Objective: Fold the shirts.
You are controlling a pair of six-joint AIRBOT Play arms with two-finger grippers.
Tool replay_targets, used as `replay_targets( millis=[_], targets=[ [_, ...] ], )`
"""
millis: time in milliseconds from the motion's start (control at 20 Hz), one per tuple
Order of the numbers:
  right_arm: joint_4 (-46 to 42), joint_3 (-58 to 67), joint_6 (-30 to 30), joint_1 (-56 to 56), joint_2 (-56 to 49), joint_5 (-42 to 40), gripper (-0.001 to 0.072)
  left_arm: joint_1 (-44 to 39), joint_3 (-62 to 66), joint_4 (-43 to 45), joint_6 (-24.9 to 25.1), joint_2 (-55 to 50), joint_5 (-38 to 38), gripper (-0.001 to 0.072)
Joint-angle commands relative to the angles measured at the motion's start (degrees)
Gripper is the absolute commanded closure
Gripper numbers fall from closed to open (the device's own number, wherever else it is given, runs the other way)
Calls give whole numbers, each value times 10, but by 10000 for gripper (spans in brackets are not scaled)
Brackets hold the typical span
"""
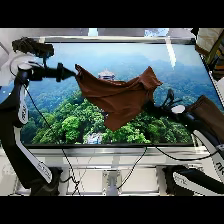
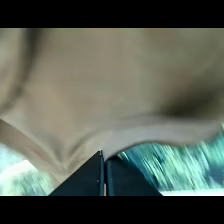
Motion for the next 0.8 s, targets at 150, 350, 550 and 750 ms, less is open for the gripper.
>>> replay_targets(
  millis=[150, 350, 550, 750],
  targets=[
    [-80, 120, -12, -92, 98, -46, 690, 45, 78, -173, -21, 81, -20, 691],
    [-81, 209, -17, -202, 164, -25, 690, 87, 78, -175, -48, 167, -19, 691],
    [-110, 330, -51, -220, 206, -5, 691, 91, 78, -174, -47, 283, 10, 691],
    [-166, 448, -50, -220, 228, 68, 691, 91, 78, -168, -40, 405, 50, 691]
  ],
)
